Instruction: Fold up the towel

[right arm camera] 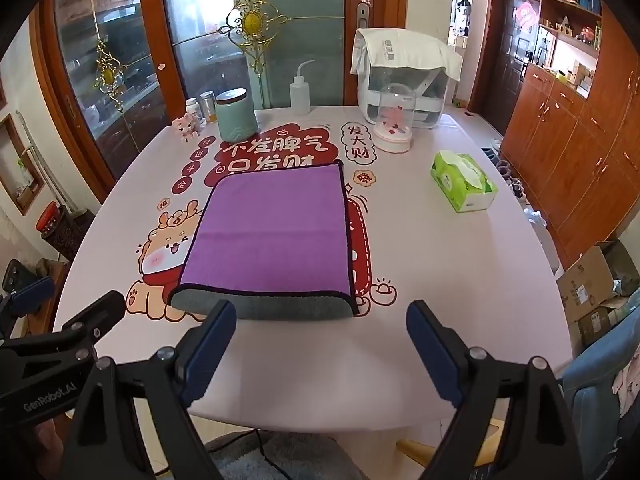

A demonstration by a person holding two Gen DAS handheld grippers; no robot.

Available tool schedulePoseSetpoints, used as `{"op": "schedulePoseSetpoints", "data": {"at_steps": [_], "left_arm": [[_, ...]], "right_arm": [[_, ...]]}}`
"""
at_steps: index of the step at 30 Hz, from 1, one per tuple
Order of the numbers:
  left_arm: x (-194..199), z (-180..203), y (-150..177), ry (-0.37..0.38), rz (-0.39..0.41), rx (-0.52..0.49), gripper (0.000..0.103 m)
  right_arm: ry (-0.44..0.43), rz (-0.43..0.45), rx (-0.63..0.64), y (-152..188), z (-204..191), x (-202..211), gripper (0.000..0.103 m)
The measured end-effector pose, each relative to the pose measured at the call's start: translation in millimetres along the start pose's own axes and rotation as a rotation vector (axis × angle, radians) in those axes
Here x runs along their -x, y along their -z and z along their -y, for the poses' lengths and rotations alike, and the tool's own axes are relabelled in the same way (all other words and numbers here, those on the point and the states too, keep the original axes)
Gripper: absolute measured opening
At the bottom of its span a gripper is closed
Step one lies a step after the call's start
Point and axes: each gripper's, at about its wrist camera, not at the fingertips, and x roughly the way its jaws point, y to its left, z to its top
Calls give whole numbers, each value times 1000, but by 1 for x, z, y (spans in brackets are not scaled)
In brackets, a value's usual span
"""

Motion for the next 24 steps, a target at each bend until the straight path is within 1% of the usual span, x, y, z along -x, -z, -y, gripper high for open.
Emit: {"op": "schedulePoseSetpoints", "data": {"at_steps": [10,24], "left_arm": [[-3,-1,7,-6,-6,3,103],[-5,-1,6,-5,-14,1,103]], "right_arm": [[5,-7,8,-4,-4,-4,88],[7,-15,24,-7,-8,-7,88]]}}
